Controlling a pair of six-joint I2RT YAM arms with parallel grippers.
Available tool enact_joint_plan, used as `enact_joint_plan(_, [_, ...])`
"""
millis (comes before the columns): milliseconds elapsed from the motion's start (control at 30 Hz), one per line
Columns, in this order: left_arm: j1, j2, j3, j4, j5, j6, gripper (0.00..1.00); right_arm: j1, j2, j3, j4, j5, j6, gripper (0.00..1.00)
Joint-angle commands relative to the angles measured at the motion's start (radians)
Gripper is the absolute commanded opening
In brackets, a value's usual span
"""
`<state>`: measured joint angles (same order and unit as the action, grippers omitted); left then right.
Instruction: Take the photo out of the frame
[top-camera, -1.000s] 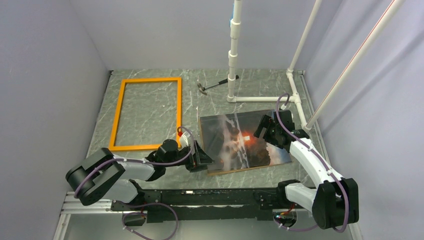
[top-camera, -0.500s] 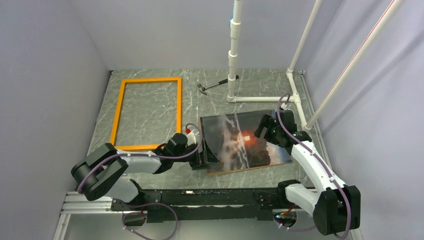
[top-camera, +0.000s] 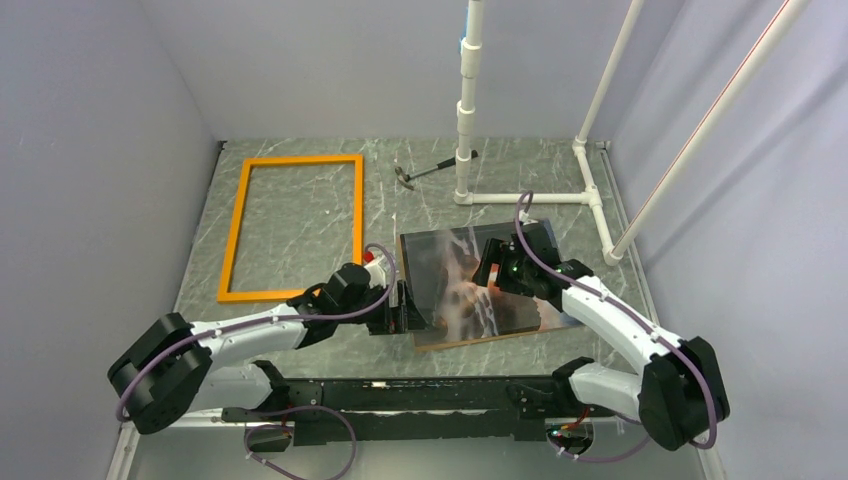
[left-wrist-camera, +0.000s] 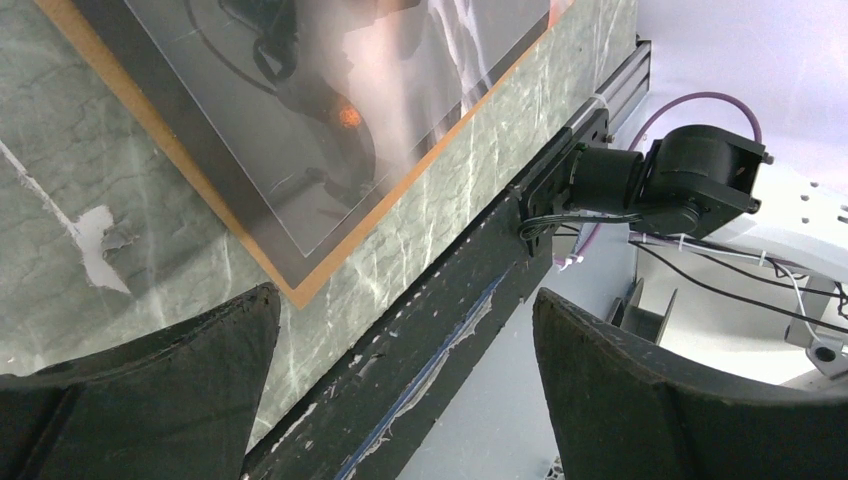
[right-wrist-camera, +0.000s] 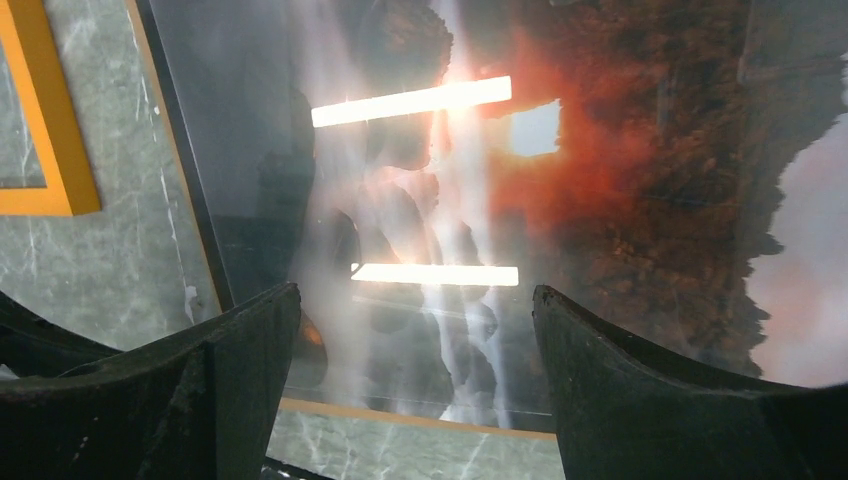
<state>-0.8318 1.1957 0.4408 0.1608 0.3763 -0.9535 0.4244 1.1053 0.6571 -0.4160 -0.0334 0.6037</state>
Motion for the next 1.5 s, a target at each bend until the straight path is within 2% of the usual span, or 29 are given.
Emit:
enact_joint_plan(0, [0.003,0.032,-0.007,0.076,-0.011,-0.006,0.95,0.019,0.046,0.01,0.089,0.0,0.046,0.85])
enact_joint_plan(400, [0.002,0.16,-0.015,0.232,0.042,-0.042,0.94,0.019,0.084,-0.025,0.102,0.032,0.047,0.85])
enact_joint_plan(1133, [-0.03,0.264,-0.03,0.275,0.048,-0.086,0.93,0.019,0.127,-0.034,0.111,0.03,0.054,0.85])
enact_joint_plan(1267, [-0.03,0.23,-0.026,0.236,0.029,-0.076,0.93,0.018,0.132,-0.031,0.109,0.022,0.054,0.84])
enact_joint_plan(1467, [-0.009,0.121,0.019,0.058,-0.034,0.01,0.95,0.019,0.116,-0.008,0.077,0.027,0.021,0.87])
